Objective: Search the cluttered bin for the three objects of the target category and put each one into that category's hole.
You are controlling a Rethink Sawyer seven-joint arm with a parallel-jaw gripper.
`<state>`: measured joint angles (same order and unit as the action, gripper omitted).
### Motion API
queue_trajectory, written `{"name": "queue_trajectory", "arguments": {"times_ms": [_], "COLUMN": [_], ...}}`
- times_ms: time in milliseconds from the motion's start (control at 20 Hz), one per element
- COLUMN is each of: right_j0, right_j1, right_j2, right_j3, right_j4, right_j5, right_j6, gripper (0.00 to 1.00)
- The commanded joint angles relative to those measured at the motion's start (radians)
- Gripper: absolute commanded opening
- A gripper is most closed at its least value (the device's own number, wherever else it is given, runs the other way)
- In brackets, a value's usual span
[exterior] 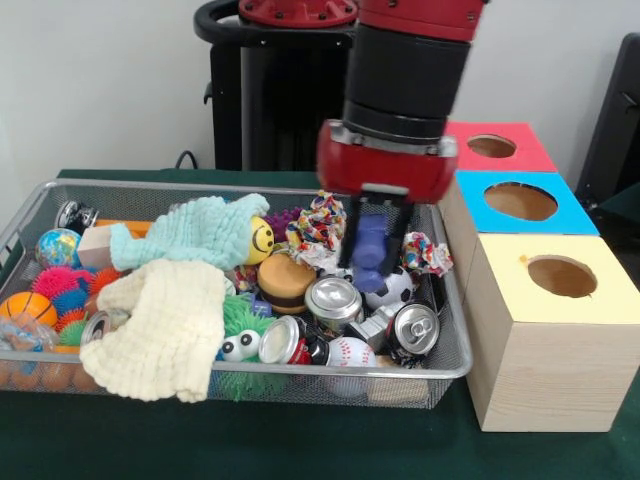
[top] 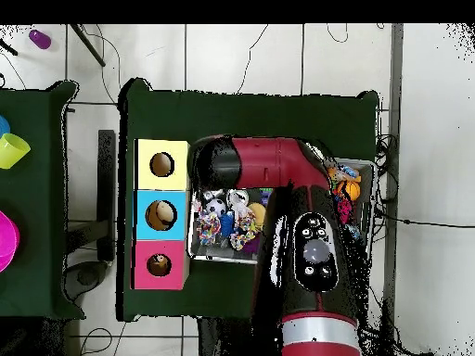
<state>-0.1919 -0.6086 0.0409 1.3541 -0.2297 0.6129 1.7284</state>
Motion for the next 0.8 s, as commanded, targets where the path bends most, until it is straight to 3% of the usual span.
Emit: {"name": "queue_trajectory", "arguments": {"times_ms": [50, 450, 800], "right_j0": [-0.111, -0.244, -0.297], "right_j1": [0.007, 0.069, 0.059], "right_j2": [0.055, 0.136, 0.160], "right_j3": [0.270, 0.308, 0.302], "right_j4": [-0.074, -0.128, -0.170], "right_j5": [-0.155, -0.247, -0.232], "right_j6": [-0.005, -0.074, -0.088], "gripper": [0.00, 0.00, 0.00]}}
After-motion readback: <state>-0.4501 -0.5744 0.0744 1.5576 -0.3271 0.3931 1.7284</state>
